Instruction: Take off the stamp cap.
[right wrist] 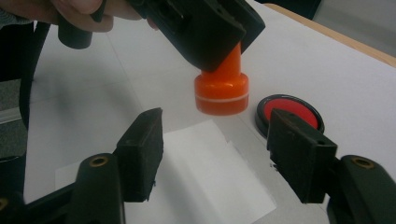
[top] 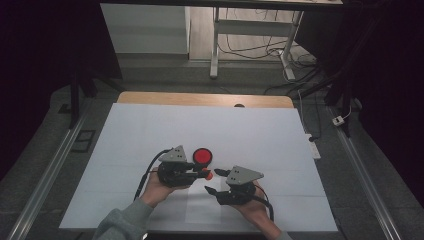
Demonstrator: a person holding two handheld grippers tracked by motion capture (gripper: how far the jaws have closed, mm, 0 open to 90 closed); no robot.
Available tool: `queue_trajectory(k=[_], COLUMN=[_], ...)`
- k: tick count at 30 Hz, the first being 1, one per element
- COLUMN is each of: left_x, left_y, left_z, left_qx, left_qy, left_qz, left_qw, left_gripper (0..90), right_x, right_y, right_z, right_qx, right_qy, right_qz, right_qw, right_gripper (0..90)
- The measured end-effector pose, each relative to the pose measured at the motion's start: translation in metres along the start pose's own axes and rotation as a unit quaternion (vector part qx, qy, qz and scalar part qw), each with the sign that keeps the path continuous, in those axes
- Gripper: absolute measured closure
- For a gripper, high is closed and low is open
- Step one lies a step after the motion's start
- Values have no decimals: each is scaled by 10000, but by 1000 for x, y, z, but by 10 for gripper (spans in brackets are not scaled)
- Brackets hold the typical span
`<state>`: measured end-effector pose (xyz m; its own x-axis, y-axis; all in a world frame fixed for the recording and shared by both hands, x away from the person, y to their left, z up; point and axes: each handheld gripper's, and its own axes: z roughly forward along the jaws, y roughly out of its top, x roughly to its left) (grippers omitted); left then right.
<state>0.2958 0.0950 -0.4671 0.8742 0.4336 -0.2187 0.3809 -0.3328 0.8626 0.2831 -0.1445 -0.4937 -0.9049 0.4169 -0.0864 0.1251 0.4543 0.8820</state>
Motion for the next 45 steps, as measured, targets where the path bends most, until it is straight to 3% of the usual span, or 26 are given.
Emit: queue_trajectory(k=[17, 34, 45], left_x=[-1, -1, 0], left_y=[-1, -1, -2], left_z=[2, 3, 3], left_qx=[36, 47, 33], left_qy=[-19, -27, -60], left_qz=[1, 4, -6], left_qw=[10000, 10000, 10000], left_gripper=[726, 726, 723], right_x=[-1, 0, 1], right_y=[4, 7, 7], right_z=[5, 7, 7], right_qx=[120, 183, 188], right_qy=[-9, -9, -57], right_qz=[-17, -75, -135], right_qw=[9999, 9998, 9997], right_gripper=[529, 627, 640])
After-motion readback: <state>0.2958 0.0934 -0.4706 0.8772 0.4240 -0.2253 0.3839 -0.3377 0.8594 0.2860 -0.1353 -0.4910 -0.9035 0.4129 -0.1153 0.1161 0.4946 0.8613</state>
